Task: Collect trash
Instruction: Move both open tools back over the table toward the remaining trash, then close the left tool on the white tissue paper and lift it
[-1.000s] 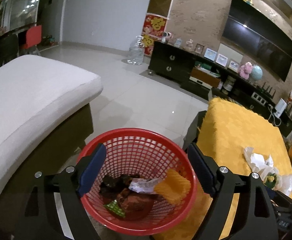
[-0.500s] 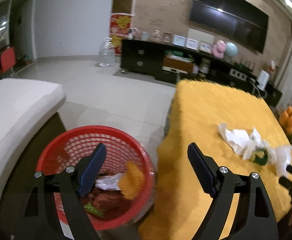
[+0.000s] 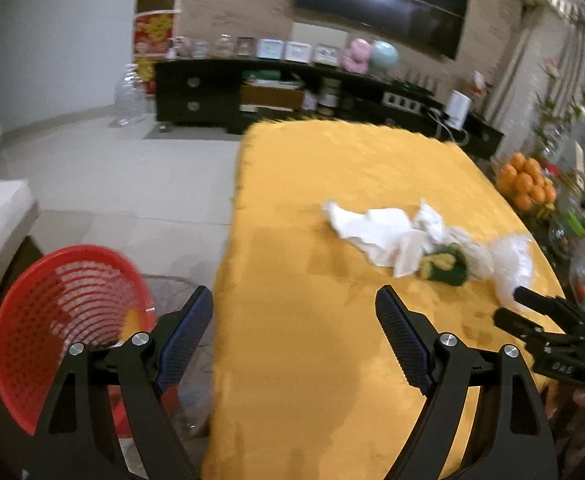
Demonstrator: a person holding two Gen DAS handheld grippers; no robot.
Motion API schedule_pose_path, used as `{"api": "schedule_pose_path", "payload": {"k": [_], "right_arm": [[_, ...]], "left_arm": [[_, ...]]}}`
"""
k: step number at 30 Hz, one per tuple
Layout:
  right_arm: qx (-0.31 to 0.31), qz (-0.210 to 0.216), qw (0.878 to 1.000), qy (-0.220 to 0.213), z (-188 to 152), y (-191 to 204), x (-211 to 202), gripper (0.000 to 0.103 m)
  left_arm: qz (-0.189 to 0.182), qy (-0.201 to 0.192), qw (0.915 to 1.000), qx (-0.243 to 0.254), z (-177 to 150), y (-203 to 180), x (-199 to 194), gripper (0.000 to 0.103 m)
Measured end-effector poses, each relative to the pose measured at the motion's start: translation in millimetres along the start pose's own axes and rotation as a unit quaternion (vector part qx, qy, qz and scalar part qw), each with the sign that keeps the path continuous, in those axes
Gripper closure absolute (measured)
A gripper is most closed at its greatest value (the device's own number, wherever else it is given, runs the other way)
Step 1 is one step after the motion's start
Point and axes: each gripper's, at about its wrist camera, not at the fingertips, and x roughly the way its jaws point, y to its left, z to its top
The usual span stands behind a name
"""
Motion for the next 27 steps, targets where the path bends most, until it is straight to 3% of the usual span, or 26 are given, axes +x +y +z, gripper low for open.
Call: {"api": "schedule_pose_path", "payload": {"k": [8, 15, 27], "right_arm": [[0.027, 0.016, 0.999, -0.005, 1.4, -6.1, -5.1, 0.023], [0.048, 0.029, 0.998, -0.007, 3.9, -12.4, -6.5, 0.022], [0.038, 0.042, 0.998, 0.001, 3.6, -7.9, -1.4, 0.023]], "left_arm": [[-0.031, 0.020, 0.9990, 0.024, 31.9, -48.3, 41.3, 0.023], [-0.033, 0.057, 0.9963, 0.055, 49.6, -84.9, 88.7, 0.023], [-0.022, 0.118, 0.9905, 0.066, 47.6, -93.3, 148.5, 0.024]]}}
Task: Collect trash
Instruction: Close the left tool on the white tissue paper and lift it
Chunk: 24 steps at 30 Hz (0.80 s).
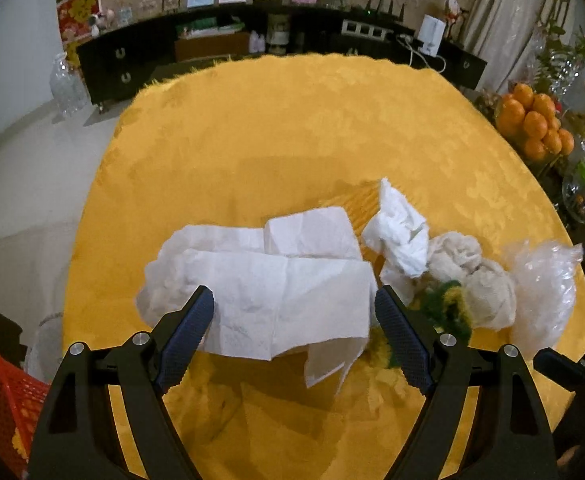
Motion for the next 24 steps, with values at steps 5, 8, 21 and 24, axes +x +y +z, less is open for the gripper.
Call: {"api": "schedule_pose_path", "payload": {"k": [5, 8, 21, 24], "right_arm": [[0.005, 0.000, 1.000, 0.006, -0.8, -1.3, 2.8, 0.023], [0.015, -0.005, 1.000, 0.008, -1.7, -5.1, 4.3, 0.023], [0.040, -0.021, 0.999, 0.006, -3.0, -17.3, 9.2, 0.022], [0.019, -0.023, 1.000, 0.000, -2.7, -8.4, 9.0, 0.023]], "left_arm": [[0.001, 0.000, 1.0000, -0.003, -8.8, 4.1, 2.7, 0.057], [-0.006, -0.005, 0.9999, -0.010, -14.2, 8.0, -1.4, 0.077], [-0.003, -0.019, 0.9997, -0.013, -80.3, 27.9, -47.1, 0.082], [0.015, -0.020, 0.9996, -0.015, -92.1, 28.8, -59.2, 0.082]]}}
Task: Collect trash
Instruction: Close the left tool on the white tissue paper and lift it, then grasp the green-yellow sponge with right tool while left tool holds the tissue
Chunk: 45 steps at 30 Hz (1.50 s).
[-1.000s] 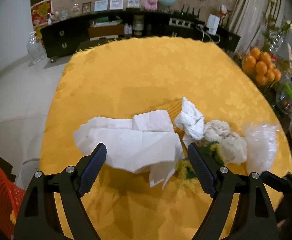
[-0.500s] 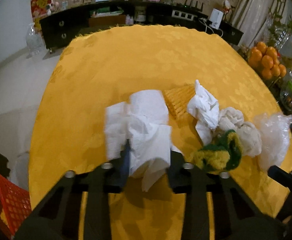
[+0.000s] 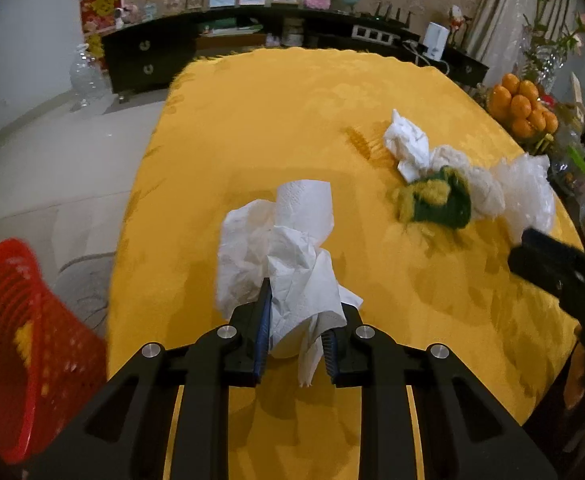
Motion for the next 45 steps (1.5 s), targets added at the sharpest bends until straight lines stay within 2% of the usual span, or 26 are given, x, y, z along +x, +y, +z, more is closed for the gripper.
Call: {"api": "schedule_pose_path", "payload": {"k": [3, 8, 15, 21, 23, 26, 31, 33, 34, 36, 37, 38, 45], "right_arm": [[-0.023, -0.005, 1.000, -0.007, 2.5, 8.8, 1.2, 0.023], [-0.030, -0.015, 0.999, -0.023, 20.4, 12.9, 7.5, 0.022], [-0.061, -0.031, 0.997, -0.022, 41.2, 22.5, 40.7, 0.023], [-0.106, -0.051, 0.993, -0.006, 48.1, 33.1, 64.8, 0.037], [-0.113, -0.041, 0.993, 0.009, 47.6, 35.0, 70.7, 0.048], [-0.122, -0.037, 0.992, 0.014, 44.1, 38.3, 70.3, 0.054], [-0.111, 0.011, 0.993, 0.026, 37.5, 40.6, 58.4, 0.058], [-0.108, 0.041, 0.993, 0.032, 31.5, 45.1, 48.4, 0.058], [-0.111, 0.040, 0.993, 0.029, 28.5, 46.7, 43.7, 0.057], [-0.115, 0.030, 0.993, 0.022, 24.7, 49.0, 37.8, 0.043], [-0.113, 0.022, 0.993, 0.014, 23.8, 49.3, 35.2, 0.030], [-0.109, 0.017, 0.994, 0.006, 23.9, 49.0, 33.4, 0.025], [-0.123, 0.016, 0.992, 0.018, 21.4, 56.1, 49.2, 0.024]], "left_arm": [[0.012, -0.006, 0.9999, -0.002, -9.7, 1.8, -10.7, 0.082], [0.015, -0.001, 0.9993, -0.033, -16.5, 14.0, -15.5, 0.082], [0.017, -0.002, 0.9986, -0.049, -16.2, 23.2, -13.1, 0.082], [0.021, -0.004, 0.9989, -0.042, -16.4, 20.3, -11.8, 0.082], [0.022, -0.004, 0.9989, -0.040, -15.8, 19.0, -10.8, 0.082], [0.021, -0.003, 0.9989, -0.042, -14.3, 18.5, -9.8, 0.082], [0.020, -0.002, 0.9988, -0.045, -13.2, 17.9, -9.5, 0.082], [0.020, -0.002, 0.9988, -0.045, -12.8, 18.3, -9.3, 0.082], [0.020, -0.002, 0.9988, -0.045, -12.7, 18.4, -9.3, 0.082], [0.020, -0.002, 0.9987, -0.047, -12.3, 19.0, -9.1, 0.082], [0.020, -0.002, 0.9986, -0.048, -11.9, 19.0, -9.1, 0.082], [0.019, -0.002, 0.9986, -0.049, -11.7, 20.0, -9.2, 0.082], [0.018, -0.001, 0.9984, -0.053, -12.0, 22.2, -9.7, 0.082]]}}
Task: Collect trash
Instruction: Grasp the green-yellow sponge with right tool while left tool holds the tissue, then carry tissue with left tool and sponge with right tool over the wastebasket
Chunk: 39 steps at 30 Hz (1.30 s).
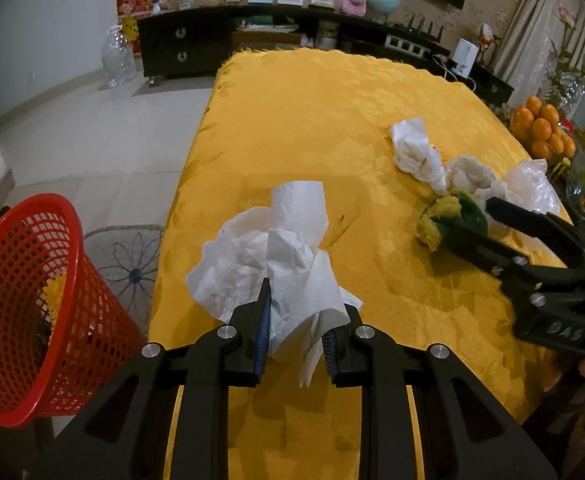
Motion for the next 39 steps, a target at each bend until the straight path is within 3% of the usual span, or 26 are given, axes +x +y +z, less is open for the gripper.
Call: {"api": "schedule_pose_path", "payload": {"k": [3, 7, 11, 19, 39], "right_arm": [[0.001, 0.015, 1.000, 0.015, 1.6, 3.2, 10.6, 0.026], [-0.018, 0.013, 0.999, 0.036, 3.4, 11.7, 19.2, 0.045], [-0.028, 0.012, 0.999, 0.032, 1.4, 13.8, 17.1, 0.050], [-0.047, -0.015, 0.998, 0.028, -13.1, 22.3, 5.7, 0.053], [0.047, -0.038, 0.998, 0.011, -41.9, 5.1, -38.8, 0.055]], "left_arm": [[0.001, 0.000, 1.0000, 0.002, -0.1, 0.6, -0.4, 0.082], [0.002, -0.002, 1.0000, 0.004, -1.6, 2.6, -0.2, 0.082], [0.003, -0.002, 1.0000, 0.004, -1.7, 2.7, -0.1, 0.082], [0.003, -0.005, 1.0000, 0.002, -1.4, 4.9, -2.1, 0.082], [0.009, -0.067, 0.9965, -0.049, -16.8, 33.8, -62.7, 0.082]]}}
